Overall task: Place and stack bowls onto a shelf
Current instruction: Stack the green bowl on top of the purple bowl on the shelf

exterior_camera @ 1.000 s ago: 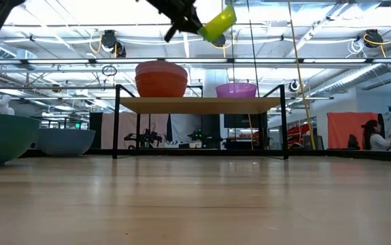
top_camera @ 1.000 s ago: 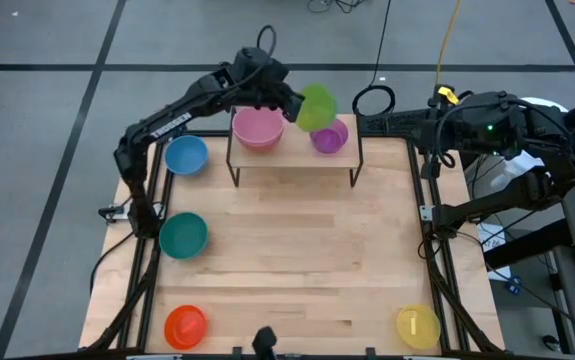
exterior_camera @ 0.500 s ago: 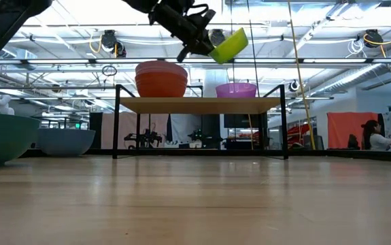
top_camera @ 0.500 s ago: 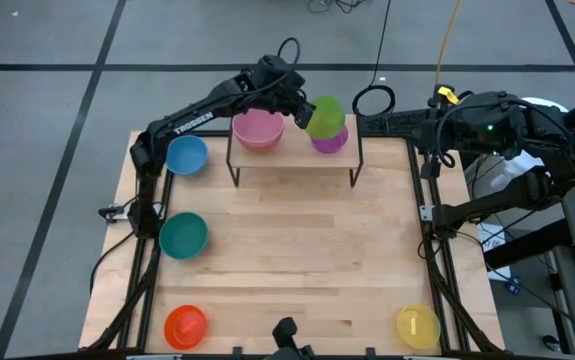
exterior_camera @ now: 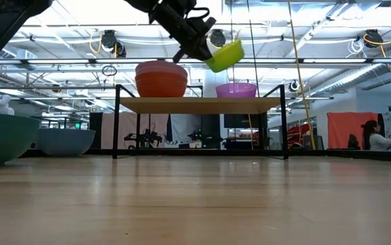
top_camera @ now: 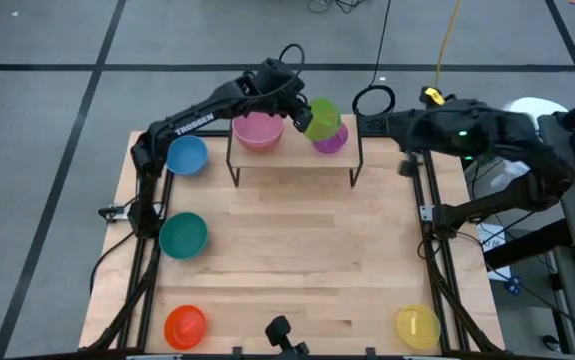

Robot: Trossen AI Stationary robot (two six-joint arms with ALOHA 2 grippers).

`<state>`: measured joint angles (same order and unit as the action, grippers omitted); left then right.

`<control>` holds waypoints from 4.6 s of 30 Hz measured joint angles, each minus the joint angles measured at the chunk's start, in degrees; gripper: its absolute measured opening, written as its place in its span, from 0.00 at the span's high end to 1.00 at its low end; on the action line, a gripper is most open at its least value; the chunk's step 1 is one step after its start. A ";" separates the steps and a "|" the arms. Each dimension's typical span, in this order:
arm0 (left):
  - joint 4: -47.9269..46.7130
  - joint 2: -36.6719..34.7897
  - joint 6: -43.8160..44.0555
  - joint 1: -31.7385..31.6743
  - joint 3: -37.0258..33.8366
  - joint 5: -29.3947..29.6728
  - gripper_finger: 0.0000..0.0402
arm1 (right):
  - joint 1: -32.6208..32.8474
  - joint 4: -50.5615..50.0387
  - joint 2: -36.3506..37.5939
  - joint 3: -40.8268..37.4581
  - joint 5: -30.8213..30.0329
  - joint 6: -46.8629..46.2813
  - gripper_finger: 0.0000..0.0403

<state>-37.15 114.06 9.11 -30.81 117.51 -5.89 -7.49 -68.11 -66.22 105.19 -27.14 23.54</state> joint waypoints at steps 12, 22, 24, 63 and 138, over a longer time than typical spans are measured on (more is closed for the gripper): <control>0.22 0.00 -1.50 3.37 0.00 11.24 0.99 | -4.17 31.47 -0.17 -24.83 -7.32 2.76 0.73; 3.08 -0.02 -1.15 5.97 0.00 22.33 0.99 | -5.17 49.04 -0.26 -31.24 -7.35 -9.55 0.73; 4.82 -0.02 -1.14 6.52 0.00 22.50 0.99 | -6.13 51.03 -0.31 -32.08 -7.33 -14.15 0.73; 9.64 -0.04 -6.20 13.95 0.00 30.59 0.99 | -12.54 53.88 -0.31 -37.77 -7.71 -7.50 0.99; 2.16 -13.07 -14.59 12.39 0.02 29.87 0.83 | -38.22 51.57 -14.75 -37.44 40.96 -9.90 1.00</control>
<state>-34.98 100.99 -5.48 -18.41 117.54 23.99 -45.71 -16.54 -80.96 67.75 13.82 13.64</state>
